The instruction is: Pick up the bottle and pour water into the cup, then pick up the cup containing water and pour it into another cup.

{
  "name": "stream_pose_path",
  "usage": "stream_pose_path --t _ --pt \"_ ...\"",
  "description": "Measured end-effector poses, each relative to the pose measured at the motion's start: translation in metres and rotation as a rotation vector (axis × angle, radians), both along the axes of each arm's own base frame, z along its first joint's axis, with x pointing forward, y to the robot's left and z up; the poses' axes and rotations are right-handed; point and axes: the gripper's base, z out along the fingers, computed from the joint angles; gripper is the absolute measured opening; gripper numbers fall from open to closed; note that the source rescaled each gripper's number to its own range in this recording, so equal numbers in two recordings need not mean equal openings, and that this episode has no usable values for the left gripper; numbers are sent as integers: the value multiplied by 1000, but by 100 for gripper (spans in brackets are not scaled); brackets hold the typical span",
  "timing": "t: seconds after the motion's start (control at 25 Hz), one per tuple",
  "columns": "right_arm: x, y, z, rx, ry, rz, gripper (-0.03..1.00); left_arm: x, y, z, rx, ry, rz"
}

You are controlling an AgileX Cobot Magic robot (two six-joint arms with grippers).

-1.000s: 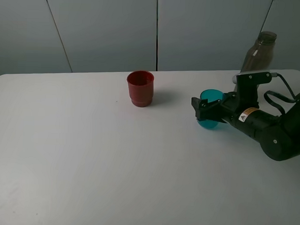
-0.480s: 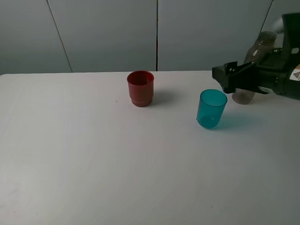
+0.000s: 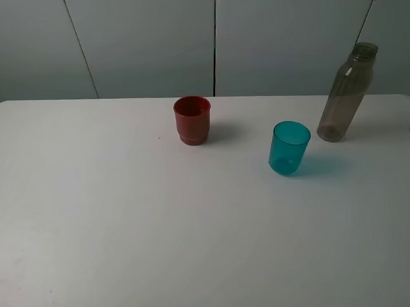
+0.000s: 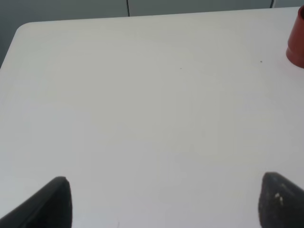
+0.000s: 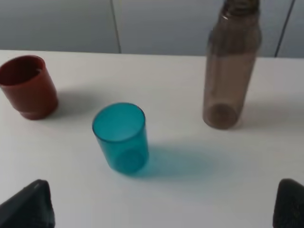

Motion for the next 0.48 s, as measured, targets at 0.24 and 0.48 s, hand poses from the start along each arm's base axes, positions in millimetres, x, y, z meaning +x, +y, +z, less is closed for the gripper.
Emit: stream_pose_path --t 0.24,0.48 --pt "-42 -16 0 116 -26 -91 99 0 0 0 0 0 0" --pt "-67 -20 2 199 -145 -45 99 0 0 0 0 0 0"
